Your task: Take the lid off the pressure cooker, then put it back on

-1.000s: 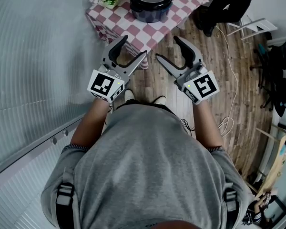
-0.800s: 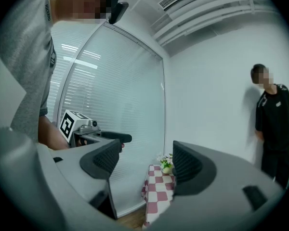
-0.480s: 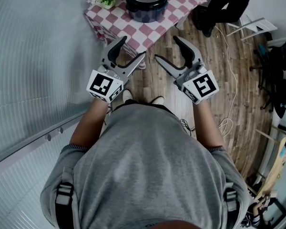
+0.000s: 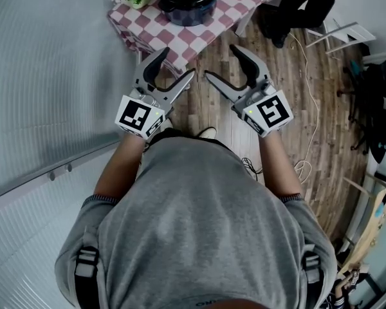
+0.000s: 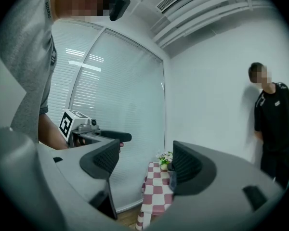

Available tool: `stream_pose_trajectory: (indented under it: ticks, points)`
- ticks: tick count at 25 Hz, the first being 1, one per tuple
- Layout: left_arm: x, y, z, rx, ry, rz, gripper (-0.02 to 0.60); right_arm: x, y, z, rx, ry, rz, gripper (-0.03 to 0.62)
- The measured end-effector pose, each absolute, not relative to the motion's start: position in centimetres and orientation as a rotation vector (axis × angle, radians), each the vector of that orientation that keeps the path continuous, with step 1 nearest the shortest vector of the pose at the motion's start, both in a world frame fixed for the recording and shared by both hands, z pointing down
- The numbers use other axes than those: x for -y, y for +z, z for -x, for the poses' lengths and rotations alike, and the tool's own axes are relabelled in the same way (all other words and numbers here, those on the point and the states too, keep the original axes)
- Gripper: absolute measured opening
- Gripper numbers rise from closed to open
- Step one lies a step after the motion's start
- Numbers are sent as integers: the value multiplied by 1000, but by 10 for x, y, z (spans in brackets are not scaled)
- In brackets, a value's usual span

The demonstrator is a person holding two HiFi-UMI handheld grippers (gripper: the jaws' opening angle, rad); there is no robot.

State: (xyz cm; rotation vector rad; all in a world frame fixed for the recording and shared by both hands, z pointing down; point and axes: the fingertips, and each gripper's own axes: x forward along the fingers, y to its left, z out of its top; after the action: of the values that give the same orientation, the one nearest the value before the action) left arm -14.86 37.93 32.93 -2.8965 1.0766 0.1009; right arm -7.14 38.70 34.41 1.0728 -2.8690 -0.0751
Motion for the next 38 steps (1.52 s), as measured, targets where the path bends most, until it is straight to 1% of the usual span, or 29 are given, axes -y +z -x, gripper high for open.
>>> stream_pose_trajectory:
  ticks: [7,14,25,38]
  points:
    - [-377,334,134,-1135,59,2853,328,-384,347,60,2865,-90,-1034,362]
    - [-345,346,135,-1178,65,2850,328,-350,357,63,2861,-77,-1007,362]
    - [-241,345,140,-1191,85,2843,328,-246,357,74,2847,-74,-955,361]
    - [-114,344,166,-1162,83,2879,328,-122,355,99,2802,-53,-964,360]
